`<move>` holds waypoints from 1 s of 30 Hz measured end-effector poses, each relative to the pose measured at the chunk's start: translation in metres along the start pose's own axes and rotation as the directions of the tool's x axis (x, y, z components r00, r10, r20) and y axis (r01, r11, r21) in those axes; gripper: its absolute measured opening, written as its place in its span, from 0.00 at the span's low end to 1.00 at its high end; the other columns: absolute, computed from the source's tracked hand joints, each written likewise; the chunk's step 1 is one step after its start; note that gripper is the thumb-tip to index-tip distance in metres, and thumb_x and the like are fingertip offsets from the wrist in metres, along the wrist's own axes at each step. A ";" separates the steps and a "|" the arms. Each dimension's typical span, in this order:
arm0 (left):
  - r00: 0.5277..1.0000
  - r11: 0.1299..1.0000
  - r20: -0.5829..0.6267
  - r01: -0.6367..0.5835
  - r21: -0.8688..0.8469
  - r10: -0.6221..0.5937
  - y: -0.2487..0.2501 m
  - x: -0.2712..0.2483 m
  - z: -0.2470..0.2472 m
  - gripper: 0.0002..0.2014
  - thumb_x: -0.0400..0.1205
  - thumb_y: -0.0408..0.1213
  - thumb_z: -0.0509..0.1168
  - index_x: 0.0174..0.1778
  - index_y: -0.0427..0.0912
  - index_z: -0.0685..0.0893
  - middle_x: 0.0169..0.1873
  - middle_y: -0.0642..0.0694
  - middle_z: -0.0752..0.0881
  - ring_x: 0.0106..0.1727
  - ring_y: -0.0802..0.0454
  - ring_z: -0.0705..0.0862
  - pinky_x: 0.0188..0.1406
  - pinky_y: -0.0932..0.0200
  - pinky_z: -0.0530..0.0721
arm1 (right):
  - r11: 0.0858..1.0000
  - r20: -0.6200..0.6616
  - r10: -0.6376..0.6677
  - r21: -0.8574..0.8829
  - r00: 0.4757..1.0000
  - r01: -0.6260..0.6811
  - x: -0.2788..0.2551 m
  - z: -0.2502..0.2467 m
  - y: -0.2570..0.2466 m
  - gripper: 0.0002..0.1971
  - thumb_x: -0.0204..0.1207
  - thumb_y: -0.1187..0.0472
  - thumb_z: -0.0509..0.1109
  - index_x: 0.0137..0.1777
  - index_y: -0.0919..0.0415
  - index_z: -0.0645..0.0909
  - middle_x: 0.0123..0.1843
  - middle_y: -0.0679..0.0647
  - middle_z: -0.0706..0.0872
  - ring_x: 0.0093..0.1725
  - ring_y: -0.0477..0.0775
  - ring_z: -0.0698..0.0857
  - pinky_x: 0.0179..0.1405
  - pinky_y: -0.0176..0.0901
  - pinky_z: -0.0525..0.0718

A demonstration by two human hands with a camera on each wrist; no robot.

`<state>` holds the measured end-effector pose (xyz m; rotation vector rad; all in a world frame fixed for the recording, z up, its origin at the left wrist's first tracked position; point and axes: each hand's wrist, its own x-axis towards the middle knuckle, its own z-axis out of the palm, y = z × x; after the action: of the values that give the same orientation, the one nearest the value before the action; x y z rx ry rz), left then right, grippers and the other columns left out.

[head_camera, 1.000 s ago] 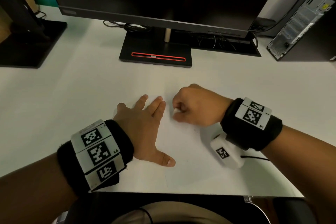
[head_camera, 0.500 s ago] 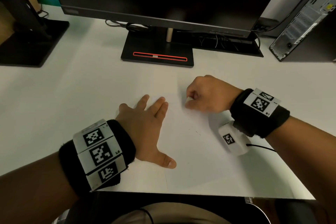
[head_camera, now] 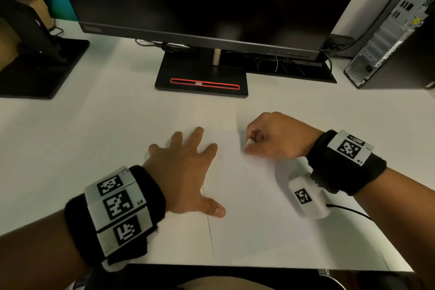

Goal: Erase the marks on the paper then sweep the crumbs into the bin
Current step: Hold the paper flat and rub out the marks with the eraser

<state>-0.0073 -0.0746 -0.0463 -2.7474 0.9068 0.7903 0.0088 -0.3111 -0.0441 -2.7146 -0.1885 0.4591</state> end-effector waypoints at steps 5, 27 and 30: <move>1.000 1.000 -0.002 0.024 0.002 -0.024 0.004 0.001 0.001 0.64 0.65 0.82 0.62 0.86 0.52 0.38 0.87 0.51 0.40 0.86 0.34 0.45 0.74 0.27 0.66 | 0.991 0.052 -0.120 -0.057 0.991 0.123 0.002 0.010 -0.026 0.11 0.77 0.53 0.74 0.36 0.58 0.83 0.28 0.48 0.82 0.27 0.43 0.76 0.29 0.34 0.74; 0.999 0.999 0.041 0.018 0.034 -0.020 0.001 0.002 0.001 0.70 0.62 0.85 0.58 0.87 0.43 0.34 0.86 0.52 0.32 0.87 0.33 0.39 0.73 0.32 0.71 | 0.999 -0.003 -0.003 -0.054 1.000 0.003 0.011 0.003 -0.025 0.15 0.76 0.54 0.73 0.38 0.67 0.84 0.36 0.62 0.88 0.31 0.51 0.78 0.36 0.49 0.83; 0.999 0.999 0.042 0.023 0.034 -0.024 0.002 0.002 0.001 0.70 0.63 0.85 0.58 0.87 0.43 0.34 0.86 0.52 0.32 0.87 0.33 0.40 0.73 0.31 0.71 | 0.997 0.001 -0.042 -0.070 0.999 0.042 0.009 0.008 -0.032 0.15 0.77 0.54 0.72 0.37 0.67 0.83 0.36 0.63 0.87 0.32 0.52 0.78 0.35 0.48 0.81</move>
<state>-0.0078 -0.0773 -0.0484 -2.6966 0.8702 0.8188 0.0123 -0.2776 -0.0410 -2.7735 -0.2657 0.4472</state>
